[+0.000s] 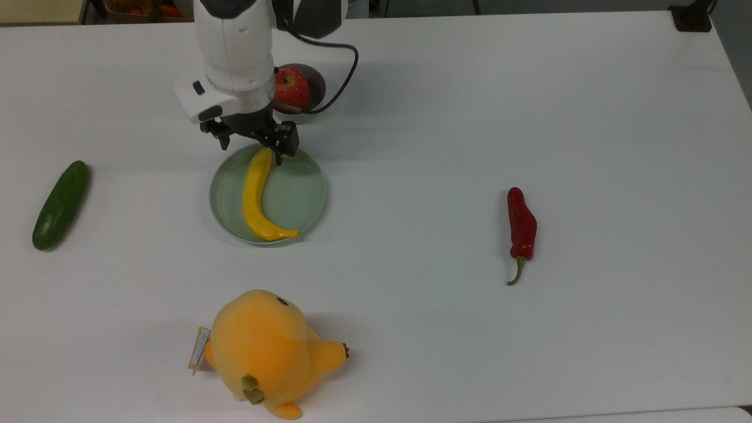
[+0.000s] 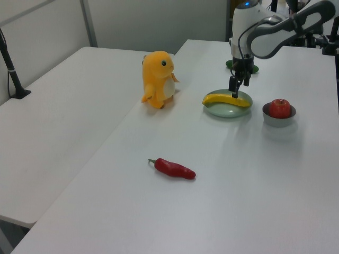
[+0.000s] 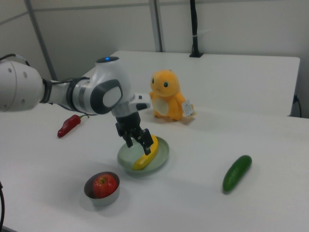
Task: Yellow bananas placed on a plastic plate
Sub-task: 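Open the gripper and raise it away from the plate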
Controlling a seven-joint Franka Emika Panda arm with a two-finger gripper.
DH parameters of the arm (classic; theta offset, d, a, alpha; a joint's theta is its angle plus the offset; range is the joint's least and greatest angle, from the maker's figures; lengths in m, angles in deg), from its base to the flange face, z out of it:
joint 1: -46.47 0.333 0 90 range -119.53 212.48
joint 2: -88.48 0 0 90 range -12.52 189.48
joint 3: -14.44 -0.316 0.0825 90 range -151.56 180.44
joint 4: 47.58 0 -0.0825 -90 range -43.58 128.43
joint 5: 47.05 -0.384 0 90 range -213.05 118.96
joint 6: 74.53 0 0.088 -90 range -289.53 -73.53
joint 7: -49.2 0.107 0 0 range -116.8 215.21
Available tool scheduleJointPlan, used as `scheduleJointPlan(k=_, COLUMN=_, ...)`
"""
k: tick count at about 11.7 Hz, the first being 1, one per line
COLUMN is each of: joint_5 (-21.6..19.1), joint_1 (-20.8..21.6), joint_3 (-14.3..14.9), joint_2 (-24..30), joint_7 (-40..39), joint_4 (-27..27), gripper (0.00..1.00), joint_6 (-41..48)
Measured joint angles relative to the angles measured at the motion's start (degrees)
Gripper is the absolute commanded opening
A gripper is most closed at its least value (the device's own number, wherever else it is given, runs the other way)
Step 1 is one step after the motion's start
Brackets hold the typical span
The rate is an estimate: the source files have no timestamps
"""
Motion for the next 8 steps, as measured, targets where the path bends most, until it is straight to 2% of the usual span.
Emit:
scheduleJointPlan(k=2, joint_5=-0.53, joint_1=0.07, joint_3=-0.01, joint_2=2.5, joint_7=0.12, joint_4=-3.3, gripper=1.0, joint_6=5.37)
scheduleJointPlan(k=5, joint_5=-7.33, joint_1=0.37, joint_3=-0.25, joint_2=9.32, joint_7=0.21, joint_4=-9.4, gripper=1.0, joint_6=16.67)
scheduleJointPlan(k=8, joint_5=-12.53, joint_1=0.6, joint_3=-1.88, joint_2=17.19, joint_7=0.22, joint_4=-10.33, gripper=1.0, joint_6=23.49)
